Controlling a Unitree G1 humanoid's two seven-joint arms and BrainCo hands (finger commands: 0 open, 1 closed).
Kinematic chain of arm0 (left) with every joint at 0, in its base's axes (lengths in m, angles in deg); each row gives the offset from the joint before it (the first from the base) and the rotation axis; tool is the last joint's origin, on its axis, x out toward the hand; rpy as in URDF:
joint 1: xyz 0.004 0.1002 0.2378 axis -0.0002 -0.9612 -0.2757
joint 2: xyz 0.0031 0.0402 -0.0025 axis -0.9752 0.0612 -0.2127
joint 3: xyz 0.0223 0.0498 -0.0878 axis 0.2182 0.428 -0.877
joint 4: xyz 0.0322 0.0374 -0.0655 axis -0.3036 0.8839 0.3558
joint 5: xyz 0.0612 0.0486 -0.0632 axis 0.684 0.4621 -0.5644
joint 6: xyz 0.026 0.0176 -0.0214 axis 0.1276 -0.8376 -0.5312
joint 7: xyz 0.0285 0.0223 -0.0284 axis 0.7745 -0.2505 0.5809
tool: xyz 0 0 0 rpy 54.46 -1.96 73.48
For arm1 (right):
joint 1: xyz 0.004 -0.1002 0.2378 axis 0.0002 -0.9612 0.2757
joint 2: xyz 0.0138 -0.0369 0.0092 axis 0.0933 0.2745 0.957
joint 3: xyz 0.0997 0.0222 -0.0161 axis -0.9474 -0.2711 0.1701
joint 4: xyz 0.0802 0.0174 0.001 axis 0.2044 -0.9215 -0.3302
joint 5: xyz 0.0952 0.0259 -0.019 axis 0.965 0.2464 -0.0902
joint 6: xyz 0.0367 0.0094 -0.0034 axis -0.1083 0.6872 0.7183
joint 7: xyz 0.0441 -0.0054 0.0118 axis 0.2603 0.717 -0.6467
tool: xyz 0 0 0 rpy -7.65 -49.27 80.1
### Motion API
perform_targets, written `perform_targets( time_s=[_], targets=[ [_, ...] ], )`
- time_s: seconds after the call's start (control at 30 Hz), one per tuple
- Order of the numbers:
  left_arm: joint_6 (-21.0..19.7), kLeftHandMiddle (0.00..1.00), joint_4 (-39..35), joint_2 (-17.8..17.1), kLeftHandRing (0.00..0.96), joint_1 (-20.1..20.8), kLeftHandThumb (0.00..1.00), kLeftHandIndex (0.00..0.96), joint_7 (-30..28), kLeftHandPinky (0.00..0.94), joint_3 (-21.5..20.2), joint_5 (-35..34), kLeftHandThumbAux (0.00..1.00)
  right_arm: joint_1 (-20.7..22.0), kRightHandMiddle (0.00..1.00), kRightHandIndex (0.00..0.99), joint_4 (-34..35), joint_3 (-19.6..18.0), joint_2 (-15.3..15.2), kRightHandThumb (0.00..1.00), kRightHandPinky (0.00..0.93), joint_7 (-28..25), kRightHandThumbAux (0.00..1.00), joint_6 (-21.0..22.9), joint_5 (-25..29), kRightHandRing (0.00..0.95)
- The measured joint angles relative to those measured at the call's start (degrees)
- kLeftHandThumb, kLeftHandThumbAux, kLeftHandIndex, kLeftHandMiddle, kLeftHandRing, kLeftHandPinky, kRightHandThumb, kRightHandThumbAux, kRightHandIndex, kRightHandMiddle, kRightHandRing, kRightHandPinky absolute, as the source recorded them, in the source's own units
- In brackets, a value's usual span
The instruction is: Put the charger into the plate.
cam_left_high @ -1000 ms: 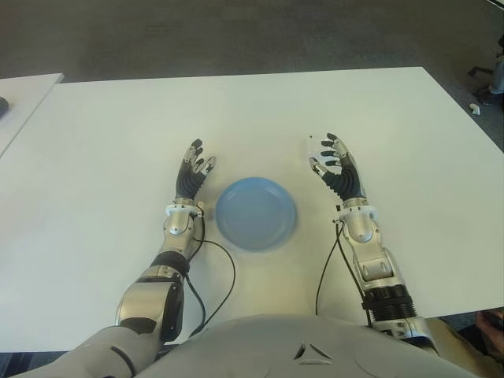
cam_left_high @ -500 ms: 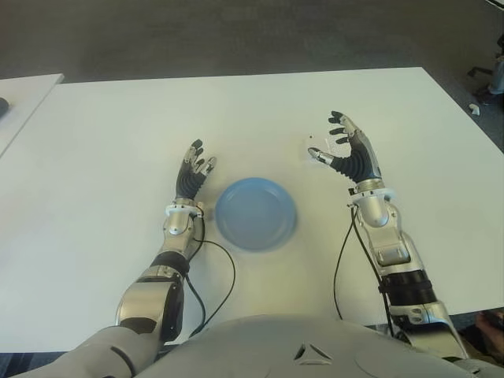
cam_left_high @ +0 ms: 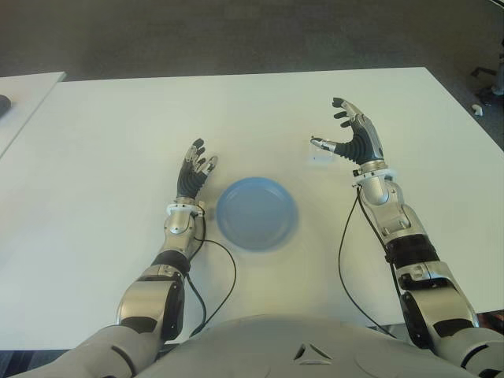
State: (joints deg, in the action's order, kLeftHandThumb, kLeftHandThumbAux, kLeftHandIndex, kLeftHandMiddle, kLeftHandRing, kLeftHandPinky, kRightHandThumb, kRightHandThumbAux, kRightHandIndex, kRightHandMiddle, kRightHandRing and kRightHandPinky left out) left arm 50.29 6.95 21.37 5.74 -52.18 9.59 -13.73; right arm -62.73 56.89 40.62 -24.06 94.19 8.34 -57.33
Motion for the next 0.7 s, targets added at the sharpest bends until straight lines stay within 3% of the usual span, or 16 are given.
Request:
perform_targets(
  time_s=[0.4,0.7],
  targets=[
    [0.0,0.062,0.1,0.0,0.066,0.3,0.086,0.017,0.3,0.09,0.1,0.3,0.567,14.0,0.072,0.047,-26.6,6.8,-2.1,0.434,0.134,10.2,0.449,-3.7,-7.2,0.097],
    [0.0,0.072,0.2,0.0,0.076,0.3,0.077,0.032,0.8,0.105,0.2,0.4,0.567,20.7,0.007,0.04,-37.1,13.6,-3.2,0.416,0.071,13.3,0.359,-3.6,-12.2,0.016]
  ],
)
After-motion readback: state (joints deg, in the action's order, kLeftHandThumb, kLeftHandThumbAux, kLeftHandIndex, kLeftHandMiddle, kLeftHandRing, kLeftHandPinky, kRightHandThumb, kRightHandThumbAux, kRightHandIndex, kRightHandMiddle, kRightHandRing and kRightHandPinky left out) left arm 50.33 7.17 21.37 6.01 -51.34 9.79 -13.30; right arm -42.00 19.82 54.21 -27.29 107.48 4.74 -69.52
